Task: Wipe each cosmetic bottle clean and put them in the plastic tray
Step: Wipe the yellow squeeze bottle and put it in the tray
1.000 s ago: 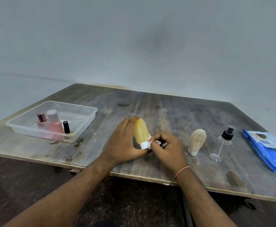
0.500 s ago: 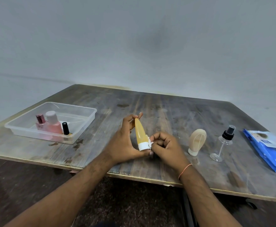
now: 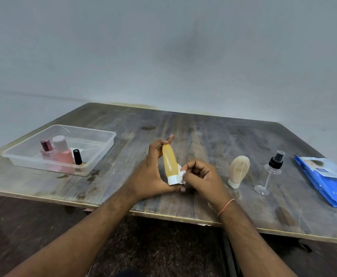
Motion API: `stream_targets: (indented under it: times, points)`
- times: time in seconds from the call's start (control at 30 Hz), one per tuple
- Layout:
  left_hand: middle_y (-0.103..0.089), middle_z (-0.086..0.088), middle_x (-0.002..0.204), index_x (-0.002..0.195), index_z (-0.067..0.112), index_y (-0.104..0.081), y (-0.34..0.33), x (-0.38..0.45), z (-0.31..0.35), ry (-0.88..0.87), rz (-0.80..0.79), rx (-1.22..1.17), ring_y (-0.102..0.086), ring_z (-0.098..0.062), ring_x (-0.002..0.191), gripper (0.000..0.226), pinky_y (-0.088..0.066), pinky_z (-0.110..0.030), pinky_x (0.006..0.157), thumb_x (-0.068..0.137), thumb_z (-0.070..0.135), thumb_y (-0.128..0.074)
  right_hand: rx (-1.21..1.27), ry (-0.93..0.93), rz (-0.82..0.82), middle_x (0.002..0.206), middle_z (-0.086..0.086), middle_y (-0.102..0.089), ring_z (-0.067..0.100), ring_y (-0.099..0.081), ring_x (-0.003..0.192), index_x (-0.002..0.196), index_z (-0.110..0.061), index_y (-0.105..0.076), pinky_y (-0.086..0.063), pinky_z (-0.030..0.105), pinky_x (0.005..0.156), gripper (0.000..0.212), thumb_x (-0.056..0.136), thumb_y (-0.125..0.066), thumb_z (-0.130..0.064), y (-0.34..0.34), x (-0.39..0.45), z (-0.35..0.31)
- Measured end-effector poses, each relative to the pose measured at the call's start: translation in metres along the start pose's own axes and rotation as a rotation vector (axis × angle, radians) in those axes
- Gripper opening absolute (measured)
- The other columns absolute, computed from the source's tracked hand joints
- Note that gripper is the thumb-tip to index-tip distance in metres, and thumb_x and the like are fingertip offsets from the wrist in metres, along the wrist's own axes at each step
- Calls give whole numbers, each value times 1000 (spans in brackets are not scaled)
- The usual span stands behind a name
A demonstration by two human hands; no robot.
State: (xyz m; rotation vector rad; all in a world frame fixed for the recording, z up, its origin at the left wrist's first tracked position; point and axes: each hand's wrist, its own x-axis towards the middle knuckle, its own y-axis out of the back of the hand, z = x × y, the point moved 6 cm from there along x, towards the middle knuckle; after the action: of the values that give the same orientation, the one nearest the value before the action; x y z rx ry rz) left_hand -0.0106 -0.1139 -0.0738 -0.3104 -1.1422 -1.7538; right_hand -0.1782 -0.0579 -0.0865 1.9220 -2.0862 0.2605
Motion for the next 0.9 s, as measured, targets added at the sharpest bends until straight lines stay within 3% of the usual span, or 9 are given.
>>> stream_targets:
  times: [0.1,0.3,0.47,0.6,0.7,0.9]
  points:
    - [-27,13,178,153,16,-25,3,0,1,-1,24,1,-38,-9,159,124,-49,-48,120,63,38,-108,-46,-12,-10,78,9,-76,22,-71,67,90,-21,-75,-60,34,67,13,88,-71,-9,-2,1,1]
    - [-26,17,177,152,17,-25,0,-1,0,14,2,19,-42,-6,156,123,-52,-49,115,63,42,-107,29,-99,-91,65,15,-66,22,-65,59,102,-12,-67,-58,34,67,19,85,-76,-10,-7,0,4]
    - [-25,18,177,157,21,-23,-2,0,-5,37,-17,20,-35,-7,160,125,-45,-53,122,64,47,-102,22,-104,-92,88,37,-71,26,-67,72,101,-19,-67,-60,34,66,31,78,-88,-19,-7,0,5]
    - [-35,20,171,162,27,-26,-2,0,-7,64,-24,45,-43,-4,152,130,-46,-48,121,61,53,-104,-45,-76,18,86,20,-75,25,-67,65,89,-26,-66,-59,36,60,29,72,-88,-21,-3,1,7]
    - [-40,21,166,163,33,-27,-2,0,-10,89,-14,87,-50,-6,145,127,-49,-49,115,60,58,-99,-196,-13,136,87,1,-77,19,-70,72,90,-31,-67,-58,40,68,32,69,-90,-31,3,0,6]
    - [-49,14,157,164,34,-29,-3,-2,-16,152,24,207,-53,-11,138,122,-49,-52,112,62,69,-85,-341,124,165,89,-8,-76,9,-69,80,91,-28,-71,-54,24,74,26,78,-92,-20,1,-9,-9]
